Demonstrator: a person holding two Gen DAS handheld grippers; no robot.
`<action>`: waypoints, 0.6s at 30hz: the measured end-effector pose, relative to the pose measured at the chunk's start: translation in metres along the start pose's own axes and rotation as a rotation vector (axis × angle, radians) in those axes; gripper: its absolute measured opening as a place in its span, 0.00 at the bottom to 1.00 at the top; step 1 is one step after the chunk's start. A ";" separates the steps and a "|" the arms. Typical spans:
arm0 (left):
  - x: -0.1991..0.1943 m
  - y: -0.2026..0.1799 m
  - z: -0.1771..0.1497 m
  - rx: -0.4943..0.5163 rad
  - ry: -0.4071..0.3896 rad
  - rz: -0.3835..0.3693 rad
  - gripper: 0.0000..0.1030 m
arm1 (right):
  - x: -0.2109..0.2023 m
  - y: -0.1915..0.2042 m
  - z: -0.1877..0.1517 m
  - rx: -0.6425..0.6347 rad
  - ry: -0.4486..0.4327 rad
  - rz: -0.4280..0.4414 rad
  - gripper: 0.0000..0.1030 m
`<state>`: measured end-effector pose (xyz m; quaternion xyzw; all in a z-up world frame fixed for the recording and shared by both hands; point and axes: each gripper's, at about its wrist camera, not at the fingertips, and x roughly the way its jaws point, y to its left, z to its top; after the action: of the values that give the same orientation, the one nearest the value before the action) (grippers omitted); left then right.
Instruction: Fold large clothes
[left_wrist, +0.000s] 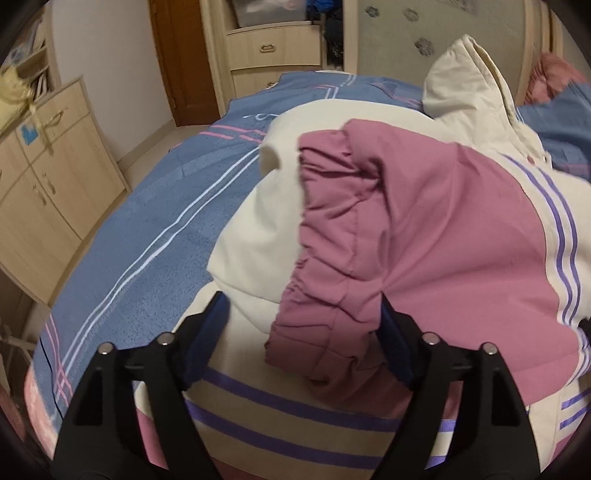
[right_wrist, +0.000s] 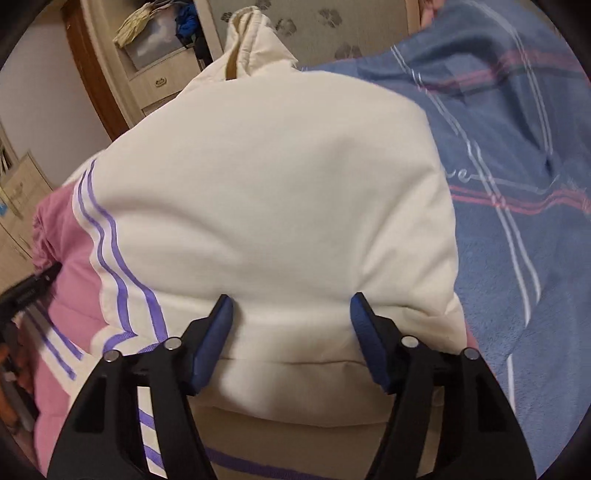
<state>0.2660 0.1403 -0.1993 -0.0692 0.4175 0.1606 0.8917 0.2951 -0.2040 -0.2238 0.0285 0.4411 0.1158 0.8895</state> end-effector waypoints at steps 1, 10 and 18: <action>-0.008 0.006 -0.002 -0.029 -0.011 -0.022 0.79 | -0.005 0.000 -0.001 -0.002 -0.009 0.002 0.77; -0.055 0.018 -0.064 0.123 0.035 0.040 0.80 | -0.047 -0.009 -0.045 -0.064 0.052 -0.187 0.99; -0.117 0.039 -0.098 0.056 -0.061 -0.104 0.81 | -0.125 -0.018 -0.078 0.055 -0.061 -0.056 0.99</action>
<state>0.1114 0.1251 -0.1720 -0.0609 0.3901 0.1046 0.9128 0.1637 -0.2547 -0.1765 0.0443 0.4176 0.0779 0.9042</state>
